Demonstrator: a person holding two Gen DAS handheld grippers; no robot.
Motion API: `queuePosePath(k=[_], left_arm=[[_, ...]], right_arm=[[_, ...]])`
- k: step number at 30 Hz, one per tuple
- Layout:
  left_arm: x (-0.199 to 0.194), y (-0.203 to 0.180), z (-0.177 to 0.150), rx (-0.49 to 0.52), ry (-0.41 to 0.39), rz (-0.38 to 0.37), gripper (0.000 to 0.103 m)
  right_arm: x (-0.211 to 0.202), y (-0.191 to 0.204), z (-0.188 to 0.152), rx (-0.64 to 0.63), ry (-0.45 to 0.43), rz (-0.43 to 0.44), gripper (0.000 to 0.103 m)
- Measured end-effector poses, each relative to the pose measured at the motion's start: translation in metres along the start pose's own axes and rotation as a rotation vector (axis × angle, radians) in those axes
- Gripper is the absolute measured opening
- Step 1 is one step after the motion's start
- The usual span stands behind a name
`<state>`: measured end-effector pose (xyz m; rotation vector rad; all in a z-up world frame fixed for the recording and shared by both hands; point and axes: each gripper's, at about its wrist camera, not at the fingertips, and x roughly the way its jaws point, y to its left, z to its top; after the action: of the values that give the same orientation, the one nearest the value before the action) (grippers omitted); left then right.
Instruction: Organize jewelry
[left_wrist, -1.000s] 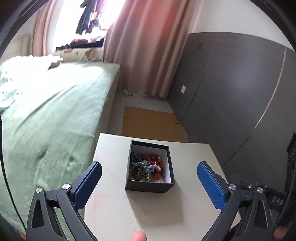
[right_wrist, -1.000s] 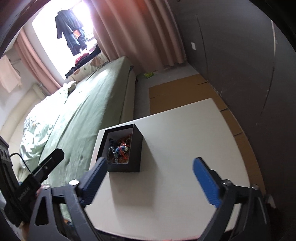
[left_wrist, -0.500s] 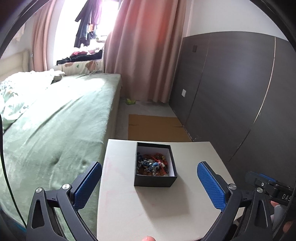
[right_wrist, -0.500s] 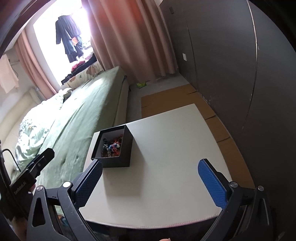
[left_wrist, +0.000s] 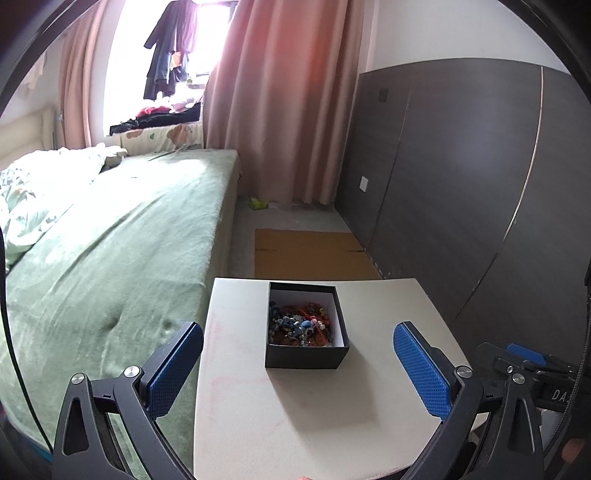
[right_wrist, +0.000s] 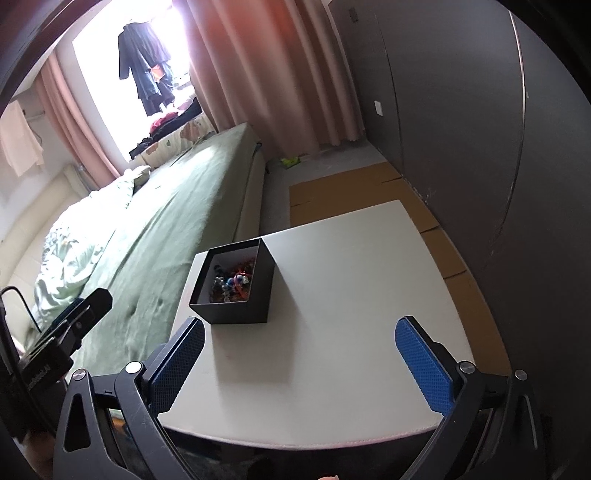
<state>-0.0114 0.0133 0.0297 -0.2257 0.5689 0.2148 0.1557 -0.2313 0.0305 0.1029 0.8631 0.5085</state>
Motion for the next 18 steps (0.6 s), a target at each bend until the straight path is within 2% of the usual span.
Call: queuePosePath(k=[18], left_arm=[[-0.001,-0.0025,-0.0006,-0.007,-0.001,-0.002,0.103]], right_arm=[[-0.004,0.0033,-0.0029,-0.02,-0.002,0.006,0.103]])
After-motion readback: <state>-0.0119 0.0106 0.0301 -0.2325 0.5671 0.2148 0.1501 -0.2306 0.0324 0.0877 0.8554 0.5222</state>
